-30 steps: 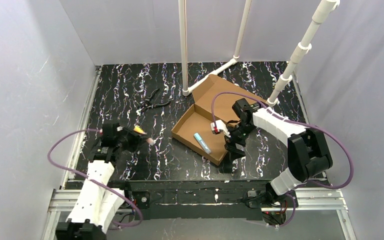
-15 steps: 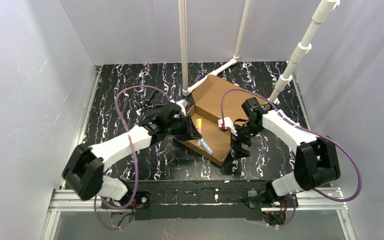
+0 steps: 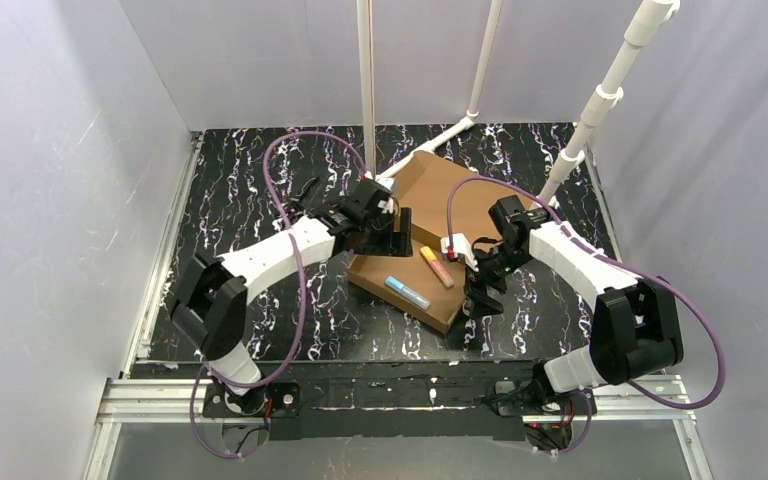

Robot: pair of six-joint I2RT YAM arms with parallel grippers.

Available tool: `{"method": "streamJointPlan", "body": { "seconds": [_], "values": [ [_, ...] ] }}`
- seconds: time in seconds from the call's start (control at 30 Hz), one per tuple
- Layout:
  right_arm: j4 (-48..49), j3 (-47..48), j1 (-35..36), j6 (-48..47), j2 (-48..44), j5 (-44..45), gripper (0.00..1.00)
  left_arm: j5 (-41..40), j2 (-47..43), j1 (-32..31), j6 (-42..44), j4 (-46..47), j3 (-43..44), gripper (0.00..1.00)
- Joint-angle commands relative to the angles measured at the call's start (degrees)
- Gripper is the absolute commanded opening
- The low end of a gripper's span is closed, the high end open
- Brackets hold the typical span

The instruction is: Fold the paper box

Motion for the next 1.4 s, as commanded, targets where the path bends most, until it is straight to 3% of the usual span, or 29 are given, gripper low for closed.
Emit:
{"method": "streamJointPlan", "body": {
  "seconds": [0.0,0.23,0.37,0.63,0.93,1.17,1.37],
  "values": [
    [-3.27,-0.29,-0.15,0.08,-2.57,0.30,0.98,-5.95,-8.64,3.53,13.78,-8.42,1.65,0.78],
    [-4.56,1.98,-0.15,2.75,-7.28,5.59,0.98,1.22,-19.83,12.18,18.76,-11.14,-5.39,0.84],
    [-6.17,2.25,-1.73,4.66,-9.43,6.29,0.98,0.79,-25.18,13.02,18.63,-9.53,-11.13,0.98],
    [-10.48,-1.20,-13.68,-0.15,-11.73,6.09,0.98,4.84,-31.46,14.07,21.77,-9.79,-16.83,0.98],
    [-12.87,-4.78,-30.15,-3.85,-7.98,5.90,0.98,6.86,-38.58,14.11,22.79,-7.15,-21.07,0.98],
    [-22.07,-2.98,-42.29,-12.26,-8.32,1.67,0.98,2.66,-40.43,14.26,24.48,-8.72,-20.66,0.98],
    [-23.81,-2.97,-49.07,-14.71,-9.19,1.53,0.98,2.87,-40.42,14.37,24.68,-8.51,-21.15,0.98]
  ]
}}
